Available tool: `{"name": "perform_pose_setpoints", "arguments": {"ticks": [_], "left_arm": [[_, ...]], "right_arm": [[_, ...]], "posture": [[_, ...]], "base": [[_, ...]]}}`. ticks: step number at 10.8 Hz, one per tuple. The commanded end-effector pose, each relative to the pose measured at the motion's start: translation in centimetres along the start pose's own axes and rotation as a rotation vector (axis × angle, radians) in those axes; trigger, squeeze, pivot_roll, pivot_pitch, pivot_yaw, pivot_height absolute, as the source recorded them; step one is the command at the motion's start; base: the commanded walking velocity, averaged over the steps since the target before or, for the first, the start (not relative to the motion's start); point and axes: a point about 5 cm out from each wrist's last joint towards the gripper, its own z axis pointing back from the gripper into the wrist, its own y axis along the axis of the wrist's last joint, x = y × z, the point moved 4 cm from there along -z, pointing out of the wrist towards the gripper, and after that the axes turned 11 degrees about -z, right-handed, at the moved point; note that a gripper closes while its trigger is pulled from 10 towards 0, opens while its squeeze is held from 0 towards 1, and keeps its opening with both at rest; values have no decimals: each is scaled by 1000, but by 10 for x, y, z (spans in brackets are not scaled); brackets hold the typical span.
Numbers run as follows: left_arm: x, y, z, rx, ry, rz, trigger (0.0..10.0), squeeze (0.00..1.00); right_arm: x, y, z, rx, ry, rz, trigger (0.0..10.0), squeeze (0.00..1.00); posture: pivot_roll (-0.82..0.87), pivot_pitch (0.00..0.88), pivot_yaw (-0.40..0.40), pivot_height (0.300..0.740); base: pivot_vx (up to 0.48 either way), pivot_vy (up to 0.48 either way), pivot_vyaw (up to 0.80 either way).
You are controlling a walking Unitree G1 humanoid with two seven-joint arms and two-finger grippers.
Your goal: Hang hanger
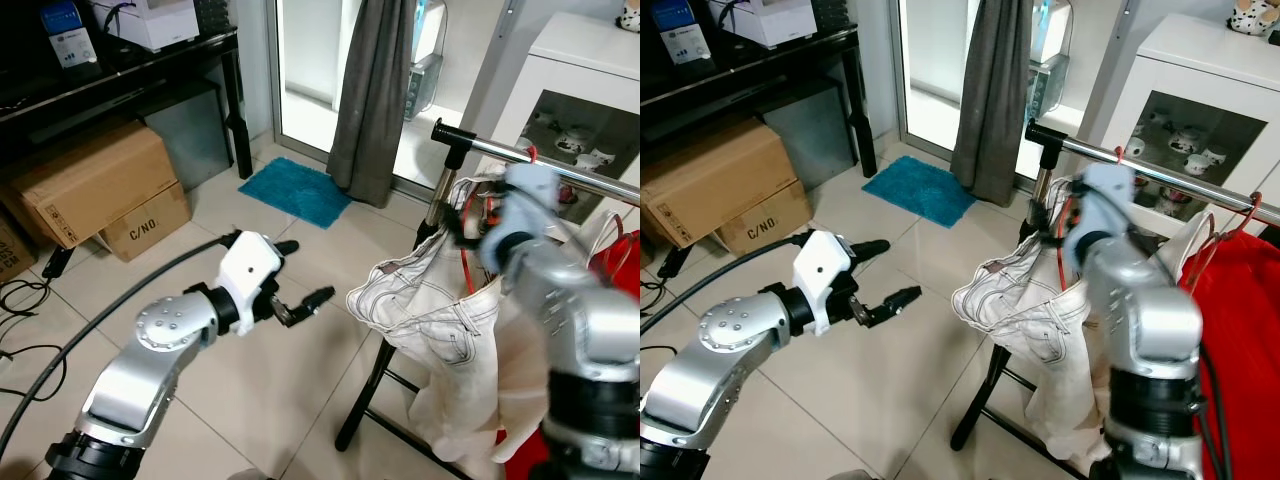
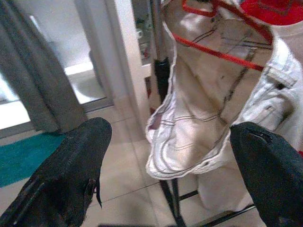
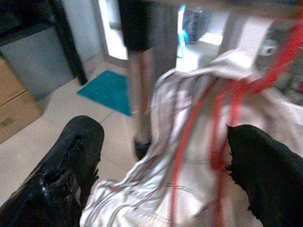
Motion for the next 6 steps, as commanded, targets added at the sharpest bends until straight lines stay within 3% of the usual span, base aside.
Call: {"name": "perform_pose_setpoints", "arguments": {"ticks": [1, 4, 5, 6], "left_arm": [[3, 5, 0, 15, -25, -11, 10000, 0], [4, 4, -2, 13, -45, -13, 10000, 0], [5, 4, -3, 12, -50, -13, 10000, 0], [6, 4, -3, 12, -54, -14, 10000, 0]], "right_arm": [[3, 9, 3, 17, -9, -11, 10000, 0], [7, 13, 2, -2, -25, 9, 10000, 0], [11, 12, -3, 2, -51, -6, 8314, 0], [13, 10, -7, 2, -63, -12, 1529, 0]], "posture": [[-52, 0, -36, 740], [-70, 0, -26, 740], [-72, 0, -24, 740], [-72, 0, -23, 740]], "base": [[0, 0, 0], [0, 0, 0], [0, 0, 0], [0, 0, 0]]}}
